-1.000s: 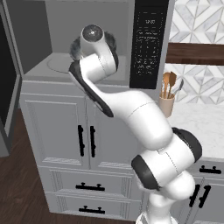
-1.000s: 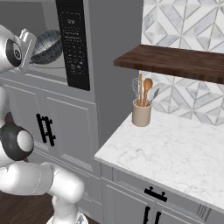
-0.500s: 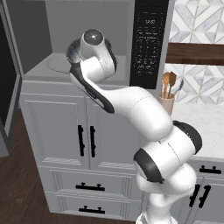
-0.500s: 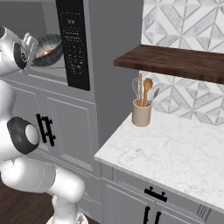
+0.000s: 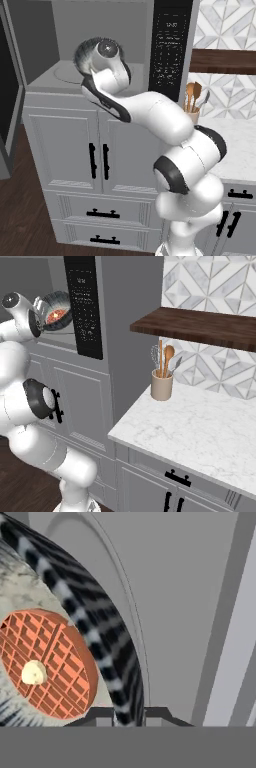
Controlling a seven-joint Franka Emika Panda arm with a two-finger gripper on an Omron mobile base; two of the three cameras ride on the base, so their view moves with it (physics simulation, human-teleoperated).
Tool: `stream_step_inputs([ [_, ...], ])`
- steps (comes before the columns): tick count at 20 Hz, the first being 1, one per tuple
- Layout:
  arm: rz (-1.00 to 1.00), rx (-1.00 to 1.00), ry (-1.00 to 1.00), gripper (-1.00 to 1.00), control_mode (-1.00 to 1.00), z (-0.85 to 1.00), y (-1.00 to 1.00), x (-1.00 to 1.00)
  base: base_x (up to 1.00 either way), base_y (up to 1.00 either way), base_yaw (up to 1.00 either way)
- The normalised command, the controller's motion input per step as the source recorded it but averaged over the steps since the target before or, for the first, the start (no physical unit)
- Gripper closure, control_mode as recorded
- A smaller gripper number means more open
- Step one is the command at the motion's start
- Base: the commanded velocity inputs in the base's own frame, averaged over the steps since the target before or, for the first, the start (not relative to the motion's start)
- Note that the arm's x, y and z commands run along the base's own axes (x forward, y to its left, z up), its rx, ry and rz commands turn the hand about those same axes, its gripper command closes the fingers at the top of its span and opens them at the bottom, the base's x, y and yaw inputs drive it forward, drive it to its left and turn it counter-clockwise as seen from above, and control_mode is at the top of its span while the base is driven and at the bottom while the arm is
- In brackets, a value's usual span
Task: Open the microwave, place the bowl with waffle inside the microwave, then close the microwave door and turn it on.
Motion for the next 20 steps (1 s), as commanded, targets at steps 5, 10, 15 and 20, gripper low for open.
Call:
stream_step_inputs([
  [5, 0.00, 0.12, 0.00, -1.00, -1.00, 0.11, 0.00, 0.41, 0.00, 0.00, 0.00],
  [10, 0.00, 0.20, -0.24, -1.00, -1.00, 0.00, -0.08, 0.00, 0.00, 0.00, 0.00],
  [15, 0.00, 0.31, -0.52, -1.00, -1.00, -0.03, -0.28, -0.26, 0.00, 0.00, 0.00],
  [20, 0.00, 0.36, -0.89, -1.00, -1.00, -0.06, -0.29, -1.00, 0.00, 0.00, 0.00],
])
